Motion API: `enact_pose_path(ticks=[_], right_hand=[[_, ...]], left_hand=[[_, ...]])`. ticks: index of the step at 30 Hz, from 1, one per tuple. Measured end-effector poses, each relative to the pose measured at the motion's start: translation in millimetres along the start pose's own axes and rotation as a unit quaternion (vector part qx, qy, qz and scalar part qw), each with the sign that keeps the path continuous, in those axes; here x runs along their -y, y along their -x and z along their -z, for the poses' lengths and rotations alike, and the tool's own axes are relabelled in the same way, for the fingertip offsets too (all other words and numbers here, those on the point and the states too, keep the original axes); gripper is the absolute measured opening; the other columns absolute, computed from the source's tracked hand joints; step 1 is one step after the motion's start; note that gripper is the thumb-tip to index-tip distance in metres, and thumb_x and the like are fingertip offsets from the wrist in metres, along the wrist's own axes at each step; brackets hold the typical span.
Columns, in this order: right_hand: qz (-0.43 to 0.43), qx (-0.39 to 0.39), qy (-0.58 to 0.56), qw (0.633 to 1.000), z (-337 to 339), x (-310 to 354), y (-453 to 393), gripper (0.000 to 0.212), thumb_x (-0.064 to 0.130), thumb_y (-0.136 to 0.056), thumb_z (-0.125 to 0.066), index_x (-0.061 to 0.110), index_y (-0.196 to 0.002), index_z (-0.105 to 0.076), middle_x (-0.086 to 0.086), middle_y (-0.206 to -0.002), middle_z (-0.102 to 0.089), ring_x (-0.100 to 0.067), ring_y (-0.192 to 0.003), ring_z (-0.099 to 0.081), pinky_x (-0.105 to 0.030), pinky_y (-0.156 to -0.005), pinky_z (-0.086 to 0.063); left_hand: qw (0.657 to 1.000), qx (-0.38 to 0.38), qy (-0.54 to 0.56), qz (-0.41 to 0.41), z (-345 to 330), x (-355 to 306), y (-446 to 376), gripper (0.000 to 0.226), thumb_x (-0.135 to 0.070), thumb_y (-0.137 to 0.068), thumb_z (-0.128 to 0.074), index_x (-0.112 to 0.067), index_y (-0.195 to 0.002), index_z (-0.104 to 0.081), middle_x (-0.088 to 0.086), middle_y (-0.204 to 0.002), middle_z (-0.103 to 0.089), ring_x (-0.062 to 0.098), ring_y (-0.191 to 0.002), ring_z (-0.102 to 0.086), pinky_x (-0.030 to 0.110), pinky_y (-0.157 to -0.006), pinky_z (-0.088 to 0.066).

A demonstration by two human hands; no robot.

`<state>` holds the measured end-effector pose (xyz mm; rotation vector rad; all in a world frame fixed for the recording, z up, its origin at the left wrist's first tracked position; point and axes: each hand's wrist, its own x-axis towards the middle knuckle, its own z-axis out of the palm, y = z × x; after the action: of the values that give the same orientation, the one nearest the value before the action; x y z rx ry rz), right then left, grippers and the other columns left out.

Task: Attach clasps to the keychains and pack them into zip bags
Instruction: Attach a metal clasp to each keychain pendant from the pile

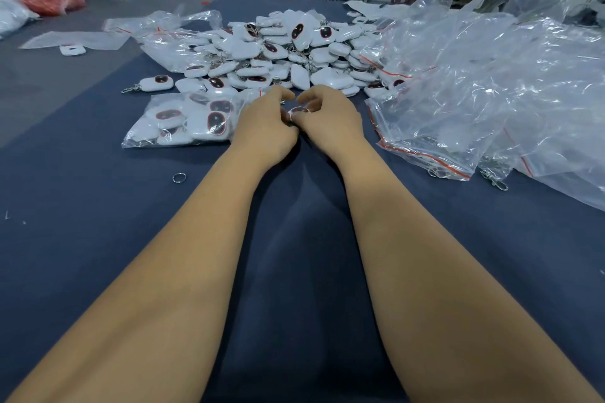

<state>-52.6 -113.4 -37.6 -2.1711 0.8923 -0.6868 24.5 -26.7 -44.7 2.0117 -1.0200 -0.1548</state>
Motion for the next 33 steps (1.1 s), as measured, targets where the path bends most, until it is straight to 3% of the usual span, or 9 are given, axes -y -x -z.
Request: enact_pose_path(ticks=[2, 6, 11, 14, 18, 22, 25, 29, 33], right_hand=[[0.013, 0.012, -0.058, 0.998, 0, 0, 2, 0.029, 0.018, -0.083, -0.066, 0.03, -0.109, -0.06, 0.006, -0.098, -0.066, -0.017, -0.1, -0.062, -0.035, -0.09, -0.049], [0.008, 0.007, -0.136, 0.991, 1, 0, 1, 0.041, 0.003, -0.078, -0.071, 0.024, -0.111, -0.059, 0.006, -0.089, -0.062, -0.009, -0.084, -0.061, -0.026, -0.077, -0.052], [-0.033, -0.015, -0.312, 0.949, 1, 2, -1, 0.046, -0.006, -0.078, -0.074, 0.008, -0.119, -0.061, -0.004, -0.094, -0.064, -0.013, -0.082, -0.065, -0.02, -0.075, -0.056], [-0.055, -0.005, -0.312, 0.948, 3, 2, -1, 0.044, -0.004, -0.081, -0.072, 0.002, -0.123, -0.062, -0.009, -0.105, -0.067, -0.018, -0.097, -0.066, -0.026, -0.089, -0.055], [-0.009, 0.045, -0.27, 0.962, 5, 5, 4, 0.022, -0.005, -0.083, -0.065, 0.006, -0.101, -0.071, -0.004, -0.085, -0.071, -0.009, -0.073, -0.063, -0.017, -0.069, -0.053], [0.012, 0.064, -0.265, 0.962, 3, 8, 6, 0.024, -0.008, -0.086, -0.06, 0.008, -0.103, -0.064, -0.004, -0.085, -0.067, -0.009, -0.073, -0.061, -0.014, -0.063, -0.05], [-0.009, 0.06, -0.307, 0.95, 2, 10, 6, 0.021, -0.007, -0.088, -0.06, 0.006, -0.105, -0.062, -0.013, -0.091, -0.069, -0.015, -0.074, -0.063, -0.018, -0.062, -0.052], [-0.027, 0.042, -0.331, 0.942, 0, 11, 4, 0.019, -0.007, -0.089, -0.06, 0.008, -0.101, -0.061, -0.018, -0.095, -0.07, -0.022, -0.079, -0.066, -0.032, -0.069, -0.057], [-0.037, 0.038, -0.327, 0.944, -1, 10, 2, 0.017, -0.005, -0.089, -0.06, 0.01, -0.097, -0.061, -0.015, -0.092, -0.07, -0.02, -0.078, -0.066, -0.029, -0.067, -0.058]], left_hand=[[1.0, -0.008, -0.003, -0.001, 1, 0, 0, 0.046, -0.006, -0.086, -0.058, -0.019, -0.129, -0.051, -0.005, -0.094, -0.058, 0.02, -0.099, -0.058, 0.029, -0.082, -0.044], [0.998, -0.011, 0.046, 0.029, 2, -1, -3, 0.046, -0.005, -0.089, -0.056, -0.017, -0.133, -0.049, 0.004, -0.121, -0.059, 0.02, -0.106, -0.057, 0.035, -0.095, -0.047], [0.986, -0.057, 0.144, 0.055, 3, 0, -6, 0.031, -0.016, -0.097, -0.053, -0.018, -0.128, -0.054, -0.009, -0.095, -0.056, 0.015, -0.09, -0.057, 0.029, -0.081, -0.047], [0.973, -0.097, 0.207, 0.026, 5, 0, -5, 0.025, -0.007, -0.094, -0.058, -0.024, -0.113, -0.061, -0.009, -0.099, -0.059, 0.01, -0.088, -0.057, 0.018, -0.075, -0.048], [0.952, -0.124, 0.278, -0.003, 9, -3, -2, 0.034, 0.003, -0.089, -0.058, -0.03, -0.098, -0.063, -0.012, -0.095, -0.065, 0.005, -0.087, -0.061, 0.009, -0.073, -0.048], [0.936, -0.137, 0.325, -0.005, 12, -5, -2, 0.029, 0.003, -0.089, -0.06, -0.023, -0.102, -0.064, -0.008, -0.098, -0.07, 0.005, -0.093, -0.066, 0.015, -0.079, -0.052], [0.916, -0.107, 0.384, 0.046, 11, -6, -6, 0.024, 0.0, -0.096, -0.05, -0.016, -0.107, -0.063, 0.002, -0.106, -0.07, 0.013, -0.096, -0.065, 0.022, -0.082, -0.052], [0.889, 0.0, 0.447, 0.1, 8, -8, -6, 0.024, -0.007, -0.098, -0.044, -0.002, -0.11, -0.064, 0.021, -0.106, -0.068, 0.024, -0.091, -0.061, 0.035, -0.084, -0.051], [0.884, 0.018, 0.459, 0.086, 9, -9, -4, 0.025, 0.0, -0.095, -0.043, -0.008, -0.097, -0.067, 0.01, -0.088, -0.069, 0.014, -0.071, -0.065, 0.022, -0.065, -0.054]])
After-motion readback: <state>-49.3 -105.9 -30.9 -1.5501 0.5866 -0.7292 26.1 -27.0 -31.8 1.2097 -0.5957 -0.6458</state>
